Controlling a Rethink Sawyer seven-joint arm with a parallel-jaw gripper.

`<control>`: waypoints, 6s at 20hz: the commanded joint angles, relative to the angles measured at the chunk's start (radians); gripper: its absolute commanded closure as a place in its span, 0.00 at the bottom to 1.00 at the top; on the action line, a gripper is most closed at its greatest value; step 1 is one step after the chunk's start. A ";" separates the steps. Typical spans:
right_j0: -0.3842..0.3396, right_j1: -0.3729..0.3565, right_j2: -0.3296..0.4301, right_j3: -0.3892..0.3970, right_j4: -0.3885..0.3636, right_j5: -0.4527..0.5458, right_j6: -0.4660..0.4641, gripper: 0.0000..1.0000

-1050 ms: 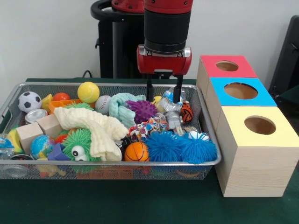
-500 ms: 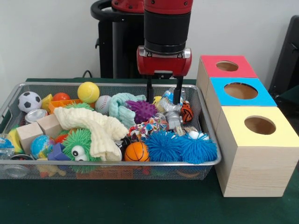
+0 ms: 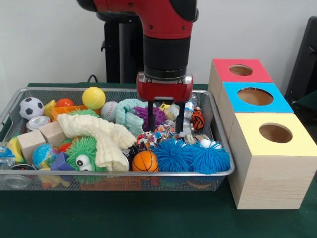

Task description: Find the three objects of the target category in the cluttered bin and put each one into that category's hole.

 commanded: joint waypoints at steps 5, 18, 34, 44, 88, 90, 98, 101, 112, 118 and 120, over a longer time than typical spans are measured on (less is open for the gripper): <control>-0.068 0.118 0.015 0.078 -0.110 -0.156 0.046 0.00; -0.085 0.130 -0.008 0.204 -0.218 -0.301 0.093 0.00; -0.114 0.109 0.023 0.224 -0.229 -0.275 0.073 1.00; -0.105 0.096 0.046 0.172 -0.183 -0.181 0.058 1.00; 0.425 0.086 -0.204 -0.363 0.180 0.417 0.402 1.00; 0.430 0.082 -0.206 -0.320 0.177 0.366 0.408 1.00; 0.414 0.105 -0.191 -0.225 0.173 0.174 0.398 1.00; 0.402 0.110 -0.185 -0.216 0.181 0.152 0.379 1.00; 0.436 0.114 -0.219 -0.213 0.204 0.157 0.397 1.00; 0.449 0.117 -0.235 -0.216 0.214 0.162 0.398 1.00; 0.458 0.115 -0.245 -0.206 0.216 0.154 0.399 0.00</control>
